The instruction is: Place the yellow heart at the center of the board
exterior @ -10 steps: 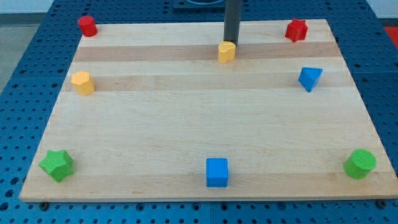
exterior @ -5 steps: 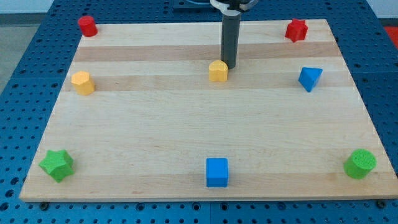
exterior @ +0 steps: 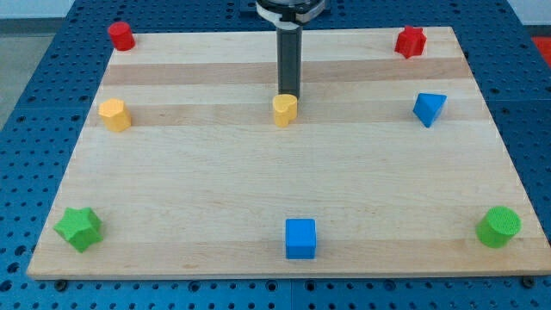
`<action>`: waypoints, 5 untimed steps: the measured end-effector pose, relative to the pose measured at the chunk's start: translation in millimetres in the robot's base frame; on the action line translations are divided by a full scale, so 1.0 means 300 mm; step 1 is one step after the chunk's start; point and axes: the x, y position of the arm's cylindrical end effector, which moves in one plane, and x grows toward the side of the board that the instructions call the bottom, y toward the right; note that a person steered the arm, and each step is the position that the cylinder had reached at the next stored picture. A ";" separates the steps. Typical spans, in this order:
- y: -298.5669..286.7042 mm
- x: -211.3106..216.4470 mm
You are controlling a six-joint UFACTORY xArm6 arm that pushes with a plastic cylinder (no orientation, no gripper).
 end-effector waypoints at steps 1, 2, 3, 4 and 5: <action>-0.025 0.000; -0.064 -0.011; -0.120 -0.013; -0.194 -0.013; -0.268 -0.013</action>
